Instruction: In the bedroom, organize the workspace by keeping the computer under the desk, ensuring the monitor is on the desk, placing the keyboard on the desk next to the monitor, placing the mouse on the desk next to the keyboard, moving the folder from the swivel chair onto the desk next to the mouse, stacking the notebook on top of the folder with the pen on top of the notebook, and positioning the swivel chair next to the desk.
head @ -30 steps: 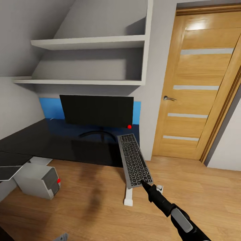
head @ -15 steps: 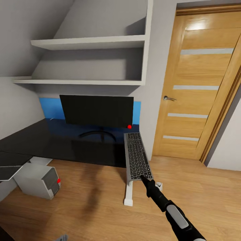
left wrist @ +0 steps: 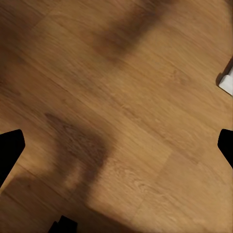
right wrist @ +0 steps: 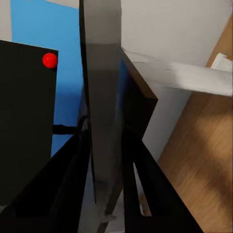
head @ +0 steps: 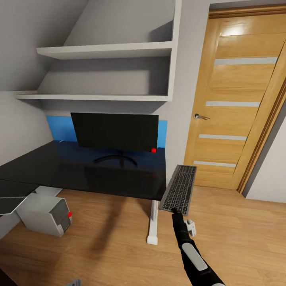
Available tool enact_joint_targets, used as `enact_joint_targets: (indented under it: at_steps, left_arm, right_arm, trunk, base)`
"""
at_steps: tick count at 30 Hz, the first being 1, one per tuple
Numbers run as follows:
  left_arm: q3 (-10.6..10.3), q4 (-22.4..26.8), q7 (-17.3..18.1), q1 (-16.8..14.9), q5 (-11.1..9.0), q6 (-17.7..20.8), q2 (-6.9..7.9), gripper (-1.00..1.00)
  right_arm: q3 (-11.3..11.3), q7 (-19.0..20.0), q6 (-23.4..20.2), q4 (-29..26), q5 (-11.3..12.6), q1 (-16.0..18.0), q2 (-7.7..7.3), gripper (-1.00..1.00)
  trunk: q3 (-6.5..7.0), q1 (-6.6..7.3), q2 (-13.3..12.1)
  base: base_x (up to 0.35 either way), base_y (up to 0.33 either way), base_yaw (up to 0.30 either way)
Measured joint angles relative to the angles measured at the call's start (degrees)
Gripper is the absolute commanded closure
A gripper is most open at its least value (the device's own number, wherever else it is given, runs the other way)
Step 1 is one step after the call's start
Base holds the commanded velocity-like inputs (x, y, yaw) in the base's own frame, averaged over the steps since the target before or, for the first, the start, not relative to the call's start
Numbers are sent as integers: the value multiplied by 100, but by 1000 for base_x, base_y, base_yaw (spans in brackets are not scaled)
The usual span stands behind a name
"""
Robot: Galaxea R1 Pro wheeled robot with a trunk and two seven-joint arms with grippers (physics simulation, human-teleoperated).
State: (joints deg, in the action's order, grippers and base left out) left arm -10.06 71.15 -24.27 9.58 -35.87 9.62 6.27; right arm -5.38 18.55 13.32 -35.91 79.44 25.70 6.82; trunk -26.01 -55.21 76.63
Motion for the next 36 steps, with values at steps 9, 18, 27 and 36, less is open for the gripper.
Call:
enact_joint_targets:
  at_steps: [9,18,27,36]
  left_arm:
    - [-8,0,0,-1,0,0,-8,-100]
    - [-8,1,0,1,0,1,-9,-100]
    - [-9,-2,0,0,-4,0,-9,-100]
    - [-8,-42,0,0,0,0,-9,-100]
  right_arm:
    - [-403,-129,616,-4,-431,-1,108,100]
    - [-957,-177,607,6,-382,-1,105,100]
    - [-907,-505,587,13,726,-1,95,100]
    - [-924,-518,566,17,831,-1,94,100]
  trunk:
    - [0,0,0]
    - [0,1,0]
    - [0,0,0]
    - [0,0,0]
  base:
    - [0,0,0]
    - [66,88,0]
    - [6,7,0]
    - [0,104,0]
